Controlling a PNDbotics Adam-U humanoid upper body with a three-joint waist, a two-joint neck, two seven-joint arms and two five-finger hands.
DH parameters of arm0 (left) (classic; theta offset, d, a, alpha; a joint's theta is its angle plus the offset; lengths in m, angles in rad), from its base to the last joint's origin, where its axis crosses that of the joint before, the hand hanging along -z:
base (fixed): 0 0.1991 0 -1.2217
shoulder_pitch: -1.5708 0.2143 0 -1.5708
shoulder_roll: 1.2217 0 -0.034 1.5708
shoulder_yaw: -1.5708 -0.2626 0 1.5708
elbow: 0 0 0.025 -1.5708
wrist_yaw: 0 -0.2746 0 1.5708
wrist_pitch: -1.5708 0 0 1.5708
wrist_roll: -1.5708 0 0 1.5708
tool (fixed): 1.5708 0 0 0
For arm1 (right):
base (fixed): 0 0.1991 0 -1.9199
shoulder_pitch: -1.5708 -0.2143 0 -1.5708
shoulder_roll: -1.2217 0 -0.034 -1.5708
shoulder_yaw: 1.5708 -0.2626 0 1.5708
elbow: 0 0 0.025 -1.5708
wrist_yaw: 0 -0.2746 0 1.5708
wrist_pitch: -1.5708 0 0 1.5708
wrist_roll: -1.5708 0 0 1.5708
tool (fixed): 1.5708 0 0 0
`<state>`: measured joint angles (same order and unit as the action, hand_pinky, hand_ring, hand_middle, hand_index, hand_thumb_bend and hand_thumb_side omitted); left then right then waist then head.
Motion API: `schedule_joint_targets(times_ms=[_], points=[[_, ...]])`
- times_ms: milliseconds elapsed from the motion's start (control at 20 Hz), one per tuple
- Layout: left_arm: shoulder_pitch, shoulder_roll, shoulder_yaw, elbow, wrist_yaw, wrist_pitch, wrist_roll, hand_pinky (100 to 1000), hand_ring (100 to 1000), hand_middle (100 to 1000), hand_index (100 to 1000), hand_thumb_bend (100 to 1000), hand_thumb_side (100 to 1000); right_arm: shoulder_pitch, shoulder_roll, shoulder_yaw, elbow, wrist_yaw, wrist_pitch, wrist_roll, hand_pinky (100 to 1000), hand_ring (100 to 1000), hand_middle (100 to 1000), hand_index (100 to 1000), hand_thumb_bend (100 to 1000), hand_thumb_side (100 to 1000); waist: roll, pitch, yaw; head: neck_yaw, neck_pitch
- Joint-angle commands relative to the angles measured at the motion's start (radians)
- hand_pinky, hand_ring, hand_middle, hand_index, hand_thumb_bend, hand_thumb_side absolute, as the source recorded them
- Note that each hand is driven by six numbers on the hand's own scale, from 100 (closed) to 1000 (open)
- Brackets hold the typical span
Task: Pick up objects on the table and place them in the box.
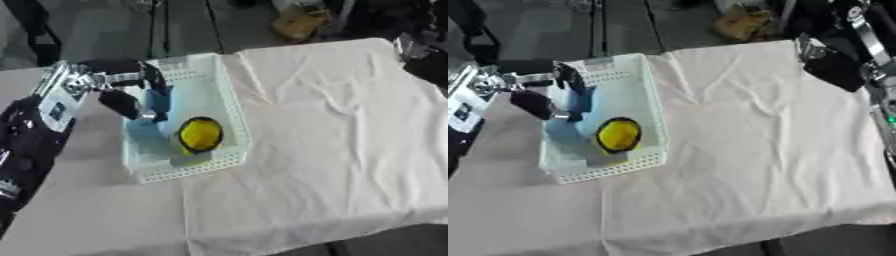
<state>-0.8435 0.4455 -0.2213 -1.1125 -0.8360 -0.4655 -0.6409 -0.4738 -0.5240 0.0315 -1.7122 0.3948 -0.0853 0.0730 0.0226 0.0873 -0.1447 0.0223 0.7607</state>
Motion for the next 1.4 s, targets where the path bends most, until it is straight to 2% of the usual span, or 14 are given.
schedule_joint_targets(times_ms=[50,100,150,250,300,450,500,650,750,850,1000,1100,1300,1400], points=[[-0.013,0.034,0.020,-0.027,-0.082,-0.224,-0.145,890,921,900,845,895,946,-0.010,-0.017,-0.009,-0.011,-0.004,-0.003,0.004,607,677,818,875,100,459,-0.003,-0.015,0.002,-0.003,-0.010],[-0.010,0.038,0.027,-0.033,-0.087,-0.229,-0.119,890,921,900,845,895,946,-0.009,-0.017,-0.009,-0.011,-0.003,-0.003,0.004,607,677,818,875,100,459,-0.004,-0.015,0.005,-0.005,-0.011],[-0.007,0.041,0.032,-0.038,-0.088,-0.232,-0.096,854,891,873,835,815,933,-0.009,-0.017,-0.010,-0.011,-0.003,-0.003,0.004,607,677,818,875,100,459,-0.005,-0.015,0.006,-0.007,-0.011],[0.004,0.048,0.052,-0.061,-0.063,-0.229,-0.036,845,883,864,833,789,931,-0.007,-0.017,-0.011,-0.010,-0.003,-0.003,0.003,607,677,818,875,100,459,-0.008,-0.015,0.010,-0.008,-0.011],[0.017,0.054,0.074,-0.083,-0.031,-0.219,0.001,808,849,829,813,691,929,-0.005,-0.017,-0.012,-0.009,-0.003,-0.002,0.002,607,676,818,875,100,459,-0.011,-0.015,0.014,-0.011,-0.010],[0.073,0.078,0.130,-0.174,0.112,-0.159,0.083,731,791,773,780,591,922,0.000,-0.017,-0.015,-0.007,-0.003,-0.001,0.000,608,676,818,875,100,458,-0.016,-0.017,0.024,-0.016,-0.008],[0.111,0.075,0.186,-0.228,0.208,-0.118,0.153,633,703,680,733,526,796,0.003,-0.017,-0.018,-0.006,-0.002,0.000,-0.002,608,676,818,875,100,458,-0.019,-0.019,0.034,-0.022,-0.007],[0.229,0.098,0.266,-0.382,0.565,0.018,0.382,604,694,676,753,467,785,0.008,-0.019,-0.023,-0.006,-0.001,0.002,-0.007,608,676,818,875,100,458,-0.023,-0.019,0.050,-0.029,-0.007],[0.333,0.110,0.327,-0.484,0.793,0.090,0.522,612,724,709,815,439,829,0.012,-0.021,-0.028,-0.005,0.000,0.003,-0.013,607,677,818,876,100,459,-0.023,-0.018,0.064,-0.033,-0.006],[0.441,0.111,0.392,-0.575,0.909,0.138,0.616,622,739,724,833,427,850,0.016,-0.023,-0.032,-0.005,0.001,0.005,-0.018,607,676,818,876,100,460,-0.023,-0.017,0.075,-0.039,-0.004],[0.550,0.082,0.468,-0.652,0.952,0.180,0.713,598,711,688,802,366,819,0.022,-0.024,-0.036,-0.004,0.002,0.007,-0.026,606,676,818,879,100,461,-0.023,-0.018,0.089,-0.037,0.001],[0.600,0.059,0.501,-0.670,0.947,0.196,0.761,594,711,686,806,353,833,0.025,-0.023,-0.039,-0.004,0.002,0.009,-0.032,605,676,818,880,100,463,-0.023,-0.018,0.098,-0.023,0.004],[0.647,0.017,0.529,-0.684,0.907,0.226,0.790,591,707,677,808,332,847,0.028,-0.020,-0.038,-0.004,0.001,0.009,-0.038,604,675,819,881,100,466,-0.024,-0.016,0.115,0.037,0.009],[0.653,0.008,0.530,-0.690,0.890,0.233,0.787,591,706,673,806,326,845,0.027,-0.018,-0.040,-0.004,0.001,0.011,-0.042,603,675,818,881,100,470,-0.024,-0.014,0.122,0.046,0.009]])
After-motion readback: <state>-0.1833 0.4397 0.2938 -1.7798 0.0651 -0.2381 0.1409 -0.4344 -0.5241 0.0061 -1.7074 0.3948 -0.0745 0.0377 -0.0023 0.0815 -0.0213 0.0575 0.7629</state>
